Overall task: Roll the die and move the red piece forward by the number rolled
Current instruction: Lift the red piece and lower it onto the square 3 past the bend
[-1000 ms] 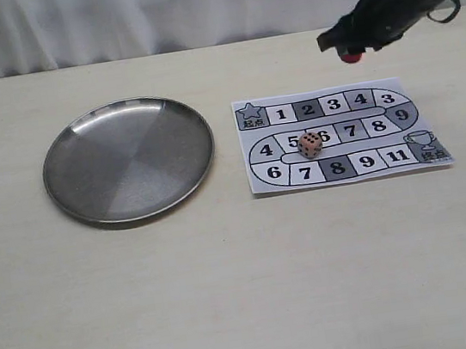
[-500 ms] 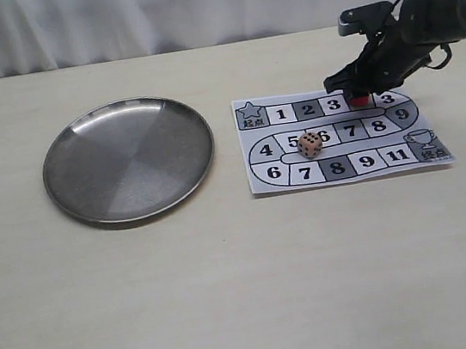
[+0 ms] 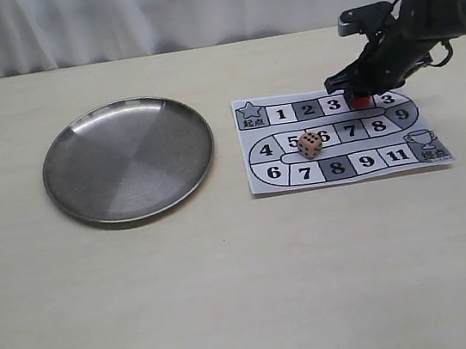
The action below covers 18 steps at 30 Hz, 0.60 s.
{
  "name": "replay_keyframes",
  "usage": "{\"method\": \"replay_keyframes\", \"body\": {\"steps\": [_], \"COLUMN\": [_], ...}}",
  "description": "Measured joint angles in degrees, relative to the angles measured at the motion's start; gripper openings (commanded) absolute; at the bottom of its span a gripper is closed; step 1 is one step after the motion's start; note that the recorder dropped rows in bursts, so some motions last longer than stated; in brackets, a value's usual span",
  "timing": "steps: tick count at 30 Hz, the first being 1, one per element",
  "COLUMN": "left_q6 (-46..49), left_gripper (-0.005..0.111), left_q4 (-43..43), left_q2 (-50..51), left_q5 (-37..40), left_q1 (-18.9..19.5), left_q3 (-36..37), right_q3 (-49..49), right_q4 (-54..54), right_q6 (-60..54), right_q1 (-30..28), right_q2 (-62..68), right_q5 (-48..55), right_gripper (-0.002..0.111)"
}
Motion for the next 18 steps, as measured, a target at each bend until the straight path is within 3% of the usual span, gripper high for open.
{"method": "replay_keyframes", "body": {"steps": [12,18], "left_q6": [0.0,0.0], "left_gripper": [0.000,0.000], "left_q4": [0.0,0.0], "left_q2": [0.0,0.0], "left_q5": [0.0,0.0], "left_q1": [0.0,0.0], "left_q3": [0.0,0.0], "right_q3": [-1.7,-1.3], "right_q4": [-3.0,-3.5], "right_q6": [0.5,1.8], "right_q1": [-1.3,-3.7], "right_q2": [-15.4,-15.1], "right_q5": [4.2,4.2], "right_gripper": [0.005,0.005]}}
